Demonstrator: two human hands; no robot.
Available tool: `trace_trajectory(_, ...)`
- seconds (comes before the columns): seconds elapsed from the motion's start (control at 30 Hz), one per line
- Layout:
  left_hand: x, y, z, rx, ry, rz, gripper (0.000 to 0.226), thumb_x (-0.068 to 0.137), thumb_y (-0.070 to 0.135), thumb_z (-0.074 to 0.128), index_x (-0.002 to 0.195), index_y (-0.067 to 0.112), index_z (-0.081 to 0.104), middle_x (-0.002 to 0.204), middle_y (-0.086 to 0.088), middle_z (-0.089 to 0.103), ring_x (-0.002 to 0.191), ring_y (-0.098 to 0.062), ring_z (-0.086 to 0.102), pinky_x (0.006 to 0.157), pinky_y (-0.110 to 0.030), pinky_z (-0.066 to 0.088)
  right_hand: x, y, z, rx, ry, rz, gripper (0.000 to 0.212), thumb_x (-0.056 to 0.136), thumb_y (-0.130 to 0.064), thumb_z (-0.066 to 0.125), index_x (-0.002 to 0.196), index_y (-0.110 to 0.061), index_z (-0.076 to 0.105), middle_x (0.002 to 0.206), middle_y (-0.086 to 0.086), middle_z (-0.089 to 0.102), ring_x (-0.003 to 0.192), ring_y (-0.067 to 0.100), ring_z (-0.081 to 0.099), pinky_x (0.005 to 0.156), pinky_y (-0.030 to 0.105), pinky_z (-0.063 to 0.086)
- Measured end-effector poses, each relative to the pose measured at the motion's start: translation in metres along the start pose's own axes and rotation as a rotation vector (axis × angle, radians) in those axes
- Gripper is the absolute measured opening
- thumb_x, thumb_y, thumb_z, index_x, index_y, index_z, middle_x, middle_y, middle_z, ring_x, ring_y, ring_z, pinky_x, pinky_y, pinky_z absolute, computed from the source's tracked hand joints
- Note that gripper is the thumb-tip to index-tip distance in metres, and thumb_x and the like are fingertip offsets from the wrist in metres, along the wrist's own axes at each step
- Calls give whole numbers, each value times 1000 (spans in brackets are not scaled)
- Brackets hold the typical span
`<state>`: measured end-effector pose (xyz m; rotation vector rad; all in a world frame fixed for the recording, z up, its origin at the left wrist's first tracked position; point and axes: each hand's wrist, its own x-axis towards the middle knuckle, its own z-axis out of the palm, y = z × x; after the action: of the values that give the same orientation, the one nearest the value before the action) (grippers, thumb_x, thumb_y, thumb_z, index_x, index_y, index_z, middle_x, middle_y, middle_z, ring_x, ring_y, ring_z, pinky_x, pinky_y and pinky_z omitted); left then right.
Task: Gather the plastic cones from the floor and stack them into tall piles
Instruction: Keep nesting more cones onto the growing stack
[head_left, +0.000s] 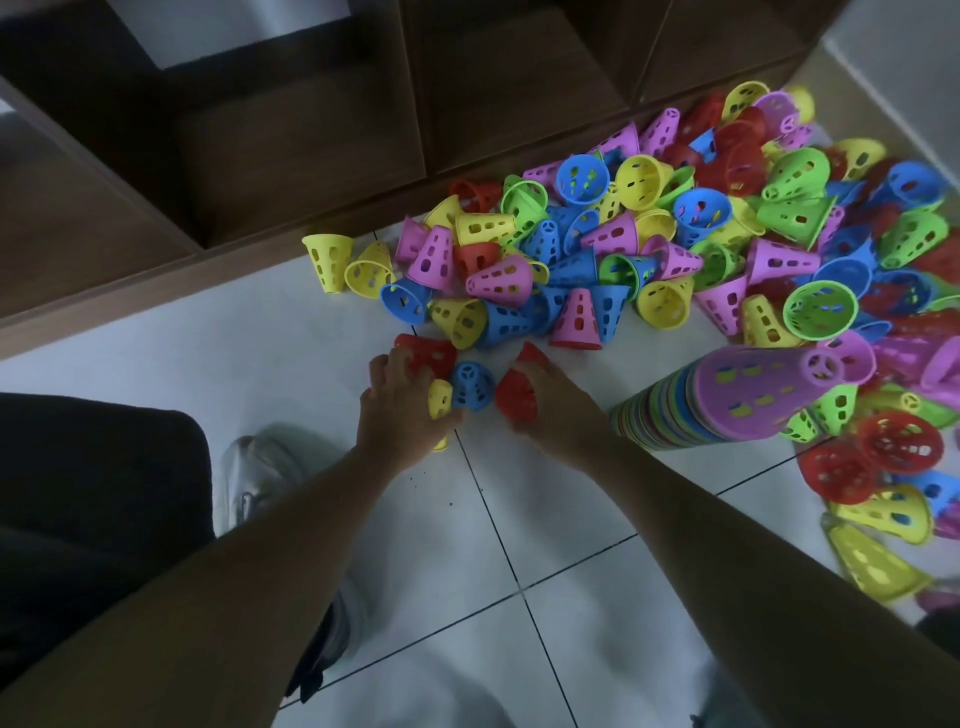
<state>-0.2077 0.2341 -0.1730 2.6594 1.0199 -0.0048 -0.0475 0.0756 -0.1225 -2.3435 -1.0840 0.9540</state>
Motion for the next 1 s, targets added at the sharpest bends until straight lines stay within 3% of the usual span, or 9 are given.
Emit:
trace_trajectory(0.2, -16, -4, 2, -62, 32, 51, 45, 76, 37, 77, 113, 15, 64, 124, -10, 43, 115, -33, 42, 62, -47, 60, -24, 6, -5, 68, 4, -2, 73, 84, -25, 77, 147, -25, 39, 148, 5, 41, 123, 27, 55, 93, 48, 56)
trace_trajectory(0.43, -8, -9, -35, -169, 136, 9, 44, 78, 32, 79, 114, 10, 67, 127, -12, 45, 118, -33, 42, 69, -47, 60, -51, -6, -16, 178, 112, -23, 66, 79, -29, 80, 135, -34, 46, 119, -12, 50, 111, 14, 58, 93, 36, 53)
trace_trajectory(0.57, 0, -13, -72, -132, 176, 83, 46, 81, 35, 79, 117, 10, 65, 129, -11, 42, 120, -30, 41, 76, -44, 59, -63, -21, -27, 249, 153, -47, 66, 74, -39, 80, 130, -45, 46, 120, -6, 57, 106, 15, 64, 75, 38, 62)
trace_trajectory(0.67, 10, -7, -113, -105, 193, 209, 45, 80, 35, 78, 117, 14, 64, 128, -10, 42, 118, -30, 41, 78, -43, 56, -74, -35, -41, 308, 190, -74, 70, 73, -39, 79, 133, -48, 44, 125, -9, 54, 111, 12, 61, 82, 46, 61)
trace_trajectory(0.8, 21, 15, -175, -46, 189, 352, 39, 77, 30, 79, 111, 15, 67, 121, -7, 41, 111, -24, 36, 76, -46, 57, -90, -66, -66, 327, 216, -131, 73, 79, -28, 81, 142, -37, 45, 123, -7, 55, 111, 9, 59, 101, 37, 52)
trace_trajectory(1.0, 25, 59, -264, 87, -19, 465, 38, 83, 45, 73, 110, 22, 61, 120, 2, 32, 115, -18, 30, 93, -41, 49, -131, -110, -121, 396, 252, -218, 71, 74, -26, 81, 136, -37, 49, 117, -8, 62, 107, 10, 64, 99, 36, 53)
